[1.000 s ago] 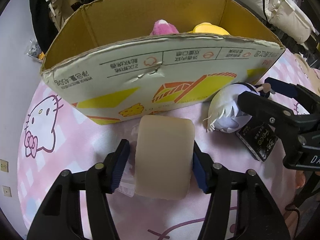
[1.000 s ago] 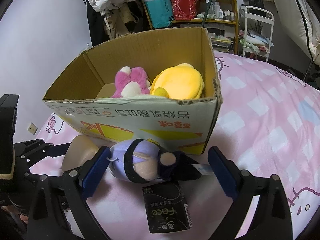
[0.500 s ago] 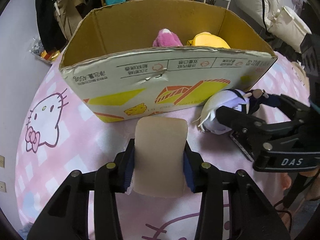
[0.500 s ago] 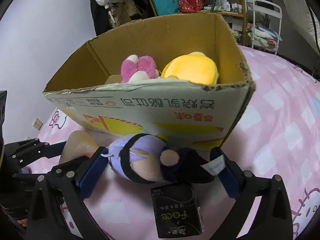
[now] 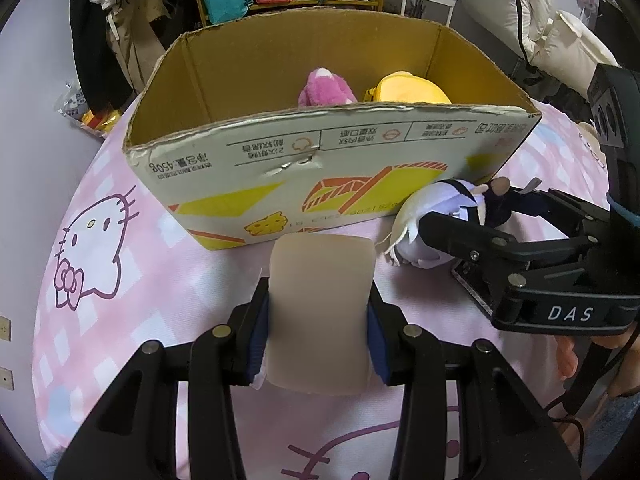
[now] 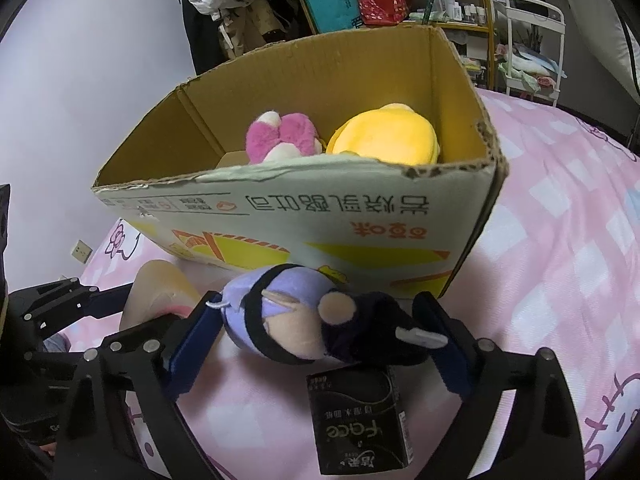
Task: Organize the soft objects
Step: 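Lift the beige sponge with the left tool while the right tool grasps the purple-haired doll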
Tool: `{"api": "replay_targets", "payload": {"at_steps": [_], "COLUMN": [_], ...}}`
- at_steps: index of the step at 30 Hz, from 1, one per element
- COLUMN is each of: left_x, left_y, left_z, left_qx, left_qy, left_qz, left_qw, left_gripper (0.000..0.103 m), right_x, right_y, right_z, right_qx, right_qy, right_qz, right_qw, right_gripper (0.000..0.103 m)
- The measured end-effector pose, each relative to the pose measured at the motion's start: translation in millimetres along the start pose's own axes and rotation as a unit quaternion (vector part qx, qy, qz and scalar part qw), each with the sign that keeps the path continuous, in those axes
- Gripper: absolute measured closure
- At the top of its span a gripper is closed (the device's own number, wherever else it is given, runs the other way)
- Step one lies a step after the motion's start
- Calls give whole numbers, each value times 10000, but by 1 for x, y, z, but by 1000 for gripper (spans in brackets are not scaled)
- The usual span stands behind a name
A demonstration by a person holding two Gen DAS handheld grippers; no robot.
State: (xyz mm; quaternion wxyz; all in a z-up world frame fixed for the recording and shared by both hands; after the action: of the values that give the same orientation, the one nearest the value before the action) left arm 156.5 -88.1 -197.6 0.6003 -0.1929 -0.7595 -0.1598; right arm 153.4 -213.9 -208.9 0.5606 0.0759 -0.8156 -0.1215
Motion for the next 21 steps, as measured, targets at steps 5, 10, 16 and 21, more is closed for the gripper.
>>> {"api": "replay_targets", "payload": {"at_steps": [5, 10, 16, 21], "left_x": [4, 7, 12, 25], "left_y": [1, 2, 4, 7], "left_z": [1, 2, 1, 2], "left_qx": [32, 68, 137, 189], "left_qy": [-60, -104, -203, -415], "left_qz": [-6, 30, 53, -12], "left_qw": [10000, 9999, 9997, 9990], "left_gripper": [61, 61, 61, 61], "right_x": [3, 9, 16, 28], "right_y": [2, 0, -1, 1], "right_z": [0, 2, 2, 3], "right_qx": [52, 94, 55, 62], "right_qy": [12, -38, -131, -268], "right_qz": [103, 116, 51, 41], "right_qw": [9999, 9999, 9999, 9996], "right_gripper": [9, 11, 12, 12]}}
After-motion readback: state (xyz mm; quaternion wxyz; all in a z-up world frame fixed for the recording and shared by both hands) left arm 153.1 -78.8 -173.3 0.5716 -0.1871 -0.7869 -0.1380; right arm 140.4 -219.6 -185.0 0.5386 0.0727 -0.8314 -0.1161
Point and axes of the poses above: each gripper's, at about its wrist camera, not at the fingertips, and x roughly against the way its jaws point, y to its left, z to its underside, the point moved 10 cm from there along -x, roughly the way its jaws point, and after that the axes turned 15 degrees about y, right-handed, at the moved point
